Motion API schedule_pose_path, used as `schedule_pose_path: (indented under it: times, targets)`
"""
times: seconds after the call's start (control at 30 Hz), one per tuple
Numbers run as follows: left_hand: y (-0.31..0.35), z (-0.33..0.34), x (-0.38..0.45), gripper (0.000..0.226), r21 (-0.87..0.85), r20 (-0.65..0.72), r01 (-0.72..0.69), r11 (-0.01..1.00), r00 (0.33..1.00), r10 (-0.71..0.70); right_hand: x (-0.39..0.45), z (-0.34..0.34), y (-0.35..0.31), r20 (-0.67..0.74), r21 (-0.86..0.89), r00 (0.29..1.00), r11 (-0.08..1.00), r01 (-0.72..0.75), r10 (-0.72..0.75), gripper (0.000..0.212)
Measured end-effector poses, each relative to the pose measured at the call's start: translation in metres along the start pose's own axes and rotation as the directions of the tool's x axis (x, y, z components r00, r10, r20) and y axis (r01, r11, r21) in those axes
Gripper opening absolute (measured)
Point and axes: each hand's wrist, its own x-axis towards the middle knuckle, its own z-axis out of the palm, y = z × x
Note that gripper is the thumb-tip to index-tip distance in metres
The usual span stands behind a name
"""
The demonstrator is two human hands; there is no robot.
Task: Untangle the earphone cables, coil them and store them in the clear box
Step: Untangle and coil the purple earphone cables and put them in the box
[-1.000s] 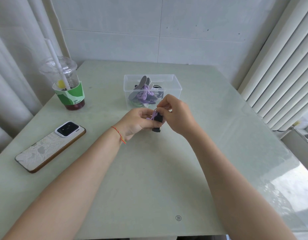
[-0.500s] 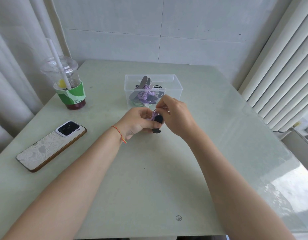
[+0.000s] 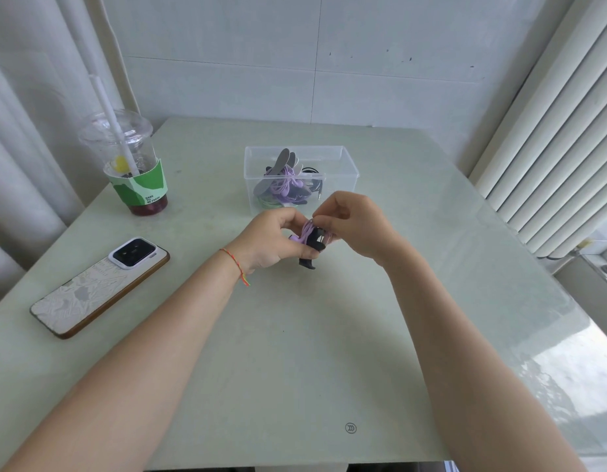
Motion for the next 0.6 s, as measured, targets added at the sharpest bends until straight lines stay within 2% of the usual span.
schedule_pose_path:
  times: [0.07,0.23,0.3,0.37,0.5,0.6]
  targets:
    - [0.0011,0.0006,-0.0001,0.039,0.009,0.012,-0.009,1.0,1.0,0.009,-0.0005,-0.0031,0.0015,0.022,0.039,1.0,0.999,-0.024,0.023,0.002]
    - [0.001,0.001,-0.0002,0.038,-0.002,0.004,0.023,1.0,1.0,-0.023,-0.0003,0.0006,0.0012,0.073,-0.183,0.997,0.983,0.0,0.013,0.011]
    - [0.0005,0.0007,-0.0005,0.037,-0.031,0.01,0.027,0.999,1.0,-0.027,-0.0006,0.0004,0.0004,0.095,-0.191,0.995,0.982,-0.002,0.021,0.013]
    - [0.0001,-0.0006,-0.0006,0.038,-0.076,0.028,0.026,0.997,0.999,-0.024,-0.0012,-0.0016,0.0005,0.104,-0.138,0.994,0.99,-0.022,0.037,0.013]
    - [0.0009,-0.0037,-0.0011,0.037,-0.169,0.08,0.023,0.985,0.997,-0.01,-0.0026,-0.007,0.0021,0.154,0.172,0.984,0.979,-0.111,0.085,0.011]
    - [0.0008,-0.004,-0.0016,0.038,-0.177,0.099,0.006,0.984,0.995,0.012,-0.0034,-0.0086,0.0032,0.193,0.249,0.978,0.96,-0.127,0.08,0.01]
